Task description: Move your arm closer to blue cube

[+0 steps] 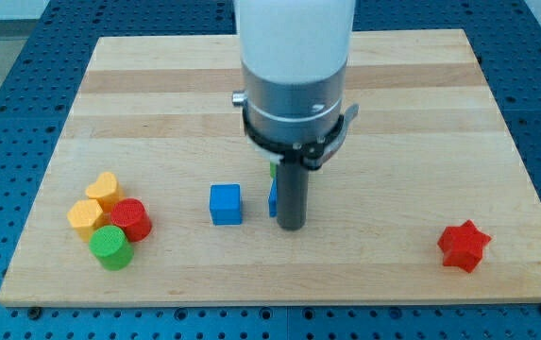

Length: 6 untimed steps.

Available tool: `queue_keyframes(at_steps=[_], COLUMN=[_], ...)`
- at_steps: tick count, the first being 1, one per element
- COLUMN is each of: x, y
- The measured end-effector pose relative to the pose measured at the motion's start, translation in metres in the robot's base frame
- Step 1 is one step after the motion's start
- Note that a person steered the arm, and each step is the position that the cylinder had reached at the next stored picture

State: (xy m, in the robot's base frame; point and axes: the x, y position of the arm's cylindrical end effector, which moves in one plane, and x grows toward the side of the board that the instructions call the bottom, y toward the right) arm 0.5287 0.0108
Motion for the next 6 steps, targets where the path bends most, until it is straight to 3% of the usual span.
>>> queue_keyframes(at_steps=[1, 3, 6], x=[-0.024, 0.050, 0.039], y=[0.005, 0.002, -0.037])
